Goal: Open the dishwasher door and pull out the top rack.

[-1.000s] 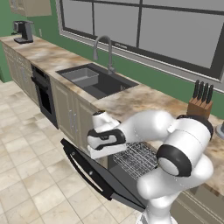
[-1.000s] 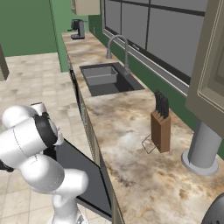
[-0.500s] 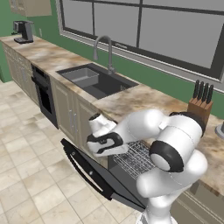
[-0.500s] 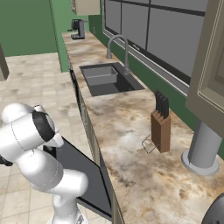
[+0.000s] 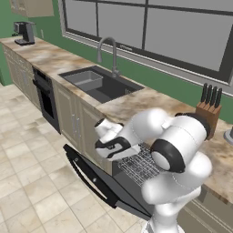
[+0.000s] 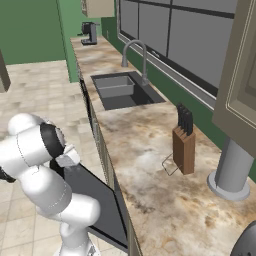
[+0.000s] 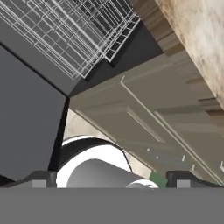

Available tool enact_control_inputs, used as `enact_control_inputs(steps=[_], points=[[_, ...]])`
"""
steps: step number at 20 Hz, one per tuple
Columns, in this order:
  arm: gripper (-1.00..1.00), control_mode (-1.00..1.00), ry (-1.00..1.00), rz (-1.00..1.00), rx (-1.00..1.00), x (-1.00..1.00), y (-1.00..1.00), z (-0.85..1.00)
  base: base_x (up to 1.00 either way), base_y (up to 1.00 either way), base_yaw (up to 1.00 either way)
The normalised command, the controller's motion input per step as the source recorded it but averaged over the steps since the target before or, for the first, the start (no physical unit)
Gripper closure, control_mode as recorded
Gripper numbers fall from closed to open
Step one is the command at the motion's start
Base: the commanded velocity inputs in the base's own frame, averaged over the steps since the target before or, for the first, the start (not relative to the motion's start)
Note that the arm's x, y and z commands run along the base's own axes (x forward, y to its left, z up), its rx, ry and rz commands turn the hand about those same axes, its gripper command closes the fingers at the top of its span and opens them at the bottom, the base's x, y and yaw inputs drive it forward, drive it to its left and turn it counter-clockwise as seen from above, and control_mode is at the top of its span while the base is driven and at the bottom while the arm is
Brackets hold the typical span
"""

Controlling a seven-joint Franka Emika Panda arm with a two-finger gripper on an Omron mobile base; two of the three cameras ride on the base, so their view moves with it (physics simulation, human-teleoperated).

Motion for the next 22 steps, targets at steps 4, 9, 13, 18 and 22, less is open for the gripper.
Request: enact_control_inputs(steps=[4,9,13,18,22], points=[[-1.00,-1.00,0.17,0.15,-0.01,0.10,-0.65,-0.01,0.00,0.00,0.00],[-1.00,-1.00,0.11,0.16,-0.08,0.08,-0.28,-0.28,0.00,0.00,0.00],[-1.00,-1.00,0.09,0.14,-0.15,0.09,-0.03,-0.45,0.00,0.00,0.00],[-1.00,-1.00,0.10,0.15,-0.08,0.23,-0.14,-0.22,0.00,0.00,0.00],[-1.00,-1.00,0.05,0.12,0.00,0.22,-0.17,0.00,0.00,0.00,0.00]])
